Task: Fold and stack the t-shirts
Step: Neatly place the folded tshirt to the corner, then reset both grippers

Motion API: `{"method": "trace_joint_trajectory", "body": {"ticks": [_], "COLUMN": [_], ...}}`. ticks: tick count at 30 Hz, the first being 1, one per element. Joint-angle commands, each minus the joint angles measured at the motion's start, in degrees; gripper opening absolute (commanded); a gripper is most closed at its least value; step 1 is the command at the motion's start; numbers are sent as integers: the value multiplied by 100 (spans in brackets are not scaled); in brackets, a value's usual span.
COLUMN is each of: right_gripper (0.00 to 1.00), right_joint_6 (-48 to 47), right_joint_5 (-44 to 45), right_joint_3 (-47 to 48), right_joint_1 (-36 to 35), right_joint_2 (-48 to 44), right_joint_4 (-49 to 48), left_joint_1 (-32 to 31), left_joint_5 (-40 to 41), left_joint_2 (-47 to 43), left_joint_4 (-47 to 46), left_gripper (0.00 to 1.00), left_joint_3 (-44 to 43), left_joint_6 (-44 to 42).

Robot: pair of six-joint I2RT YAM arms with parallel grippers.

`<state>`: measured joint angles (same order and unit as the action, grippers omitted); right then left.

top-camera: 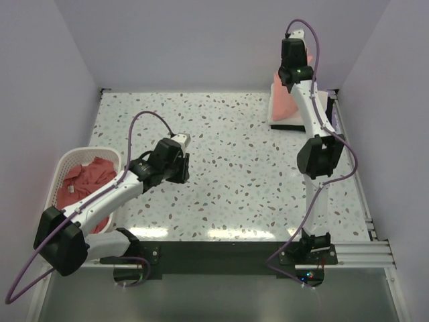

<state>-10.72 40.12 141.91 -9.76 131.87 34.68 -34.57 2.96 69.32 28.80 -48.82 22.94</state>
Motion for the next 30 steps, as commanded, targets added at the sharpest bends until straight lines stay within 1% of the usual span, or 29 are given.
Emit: {"method": "trace_joint_trajectory", "body": {"ticks": [1,6,7,8,9,10,11,12,13,18,21,23,24,29,30], "right_gripper": [0,0,3,25,40,69,84,96,99,99,99,99,99,99,99], "right_joint_6": [70,271,307,342,430,474,544,658,694,1028,1405,1581,1782,2363,2538], "right_joint_5": [-100,-285,-294,-294,-303,-320,-320,-338,-390,-689,-961,-1093,-1285,-1831,-1884], "right_joint_3": [-66,-172,-189,-190,-198,-190,-207,-225,-251,-190,-496,-996,-1190,-2780,-3052], "right_joint_1": [185,466,571,624,677,747,773,782,774,765,765,765,765,616,502], "right_joint_2": [-285,-13,92,145,198,242,234,207,181,-56,-416,-688,-968,-1971,-2381], "right_joint_4": [-365,-400,-418,-418,-418,-392,-357,-339,-321,3,101,83,57,-92,-171], "left_joint_1": [47,55,64,64,73,73,82,90,99,126,143,152,169,205,213], "left_joint_5": [-76,-85,-94,-103,-103,-120,-129,-129,-147,-173,-199,-226,-252,-270,-270], "left_joint_2": [-6,64,82,82,99,117,126,143,169,161,161,161,161,117,99], "left_joint_4": [-173,-173,-181,-181,-181,-190,-190,-190,-190,-199,-208,-217,-225,-243,-243], "left_gripper": [35,35,35,35,35,35,35,35,35,35,35,35,35,36,36], "left_joint_3": [65,65,65,65,65,65,65,65,65,65,65,57,57,57,48], "left_joint_6": [-79,-70,-79,-79,-70,-70,-70,-70,-79,-79,-79,-70,-70,-70,-70]}}
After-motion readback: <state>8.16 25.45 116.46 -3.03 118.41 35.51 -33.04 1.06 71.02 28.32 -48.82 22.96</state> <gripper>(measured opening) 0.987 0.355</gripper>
